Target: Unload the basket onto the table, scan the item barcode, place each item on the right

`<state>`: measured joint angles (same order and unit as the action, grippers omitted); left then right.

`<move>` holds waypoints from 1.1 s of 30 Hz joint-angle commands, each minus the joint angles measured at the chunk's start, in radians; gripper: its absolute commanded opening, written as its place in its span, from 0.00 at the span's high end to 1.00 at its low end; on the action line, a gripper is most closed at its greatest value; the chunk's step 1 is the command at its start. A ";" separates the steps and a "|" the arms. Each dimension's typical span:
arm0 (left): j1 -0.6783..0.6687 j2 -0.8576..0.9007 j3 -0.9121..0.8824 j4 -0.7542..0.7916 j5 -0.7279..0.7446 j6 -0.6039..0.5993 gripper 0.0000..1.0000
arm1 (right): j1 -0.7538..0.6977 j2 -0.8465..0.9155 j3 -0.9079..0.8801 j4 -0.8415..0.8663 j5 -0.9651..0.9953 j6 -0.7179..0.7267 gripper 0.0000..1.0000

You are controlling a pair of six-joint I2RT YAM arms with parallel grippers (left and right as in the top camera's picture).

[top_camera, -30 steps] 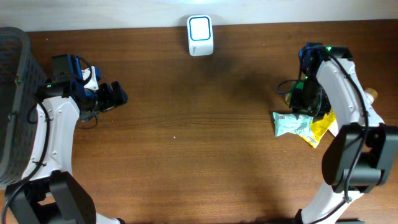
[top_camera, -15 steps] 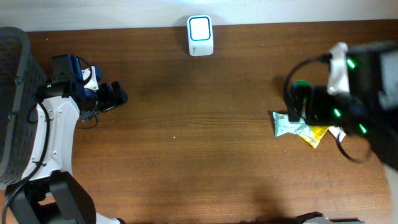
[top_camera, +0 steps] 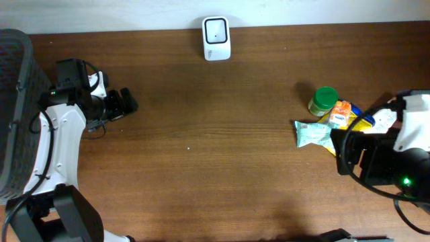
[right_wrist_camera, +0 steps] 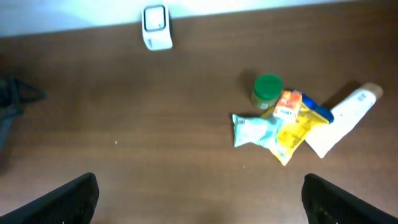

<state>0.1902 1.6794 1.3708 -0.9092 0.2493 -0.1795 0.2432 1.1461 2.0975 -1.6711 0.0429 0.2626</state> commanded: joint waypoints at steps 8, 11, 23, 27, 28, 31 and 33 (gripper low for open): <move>0.003 0.015 -0.002 -0.001 -0.003 0.002 0.01 | 0.001 -0.067 -0.177 0.391 0.122 -0.269 0.02; 0.003 0.015 -0.002 -0.001 -0.003 0.002 0.01 | -0.050 -0.159 -0.372 0.605 0.063 -0.319 0.02; 0.003 0.015 -0.002 -0.001 -0.003 0.002 0.01 | -0.181 -0.790 -1.513 1.490 -0.089 -0.337 0.02; 0.003 0.015 -0.002 -0.001 -0.003 0.002 0.01 | -0.181 -0.952 -1.770 1.646 -0.098 -0.336 0.02; 0.003 0.015 -0.002 -0.001 -0.003 0.002 0.01 | -0.181 -0.990 -1.825 1.669 -0.106 -0.337 0.02; 0.003 0.015 -0.002 -0.001 -0.003 0.002 0.01 | -0.179 -1.073 -1.938 1.703 -0.119 -0.336 0.02; 0.003 0.015 -0.002 -0.001 -0.003 0.002 0.01 | -0.178 -1.135 -2.008 1.711 -0.124 -0.333 0.02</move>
<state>0.1902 1.6794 1.3705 -0.9096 0.2489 -0.1795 0.0677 0.0929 0.1684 0.0250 -0.0563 -0.0685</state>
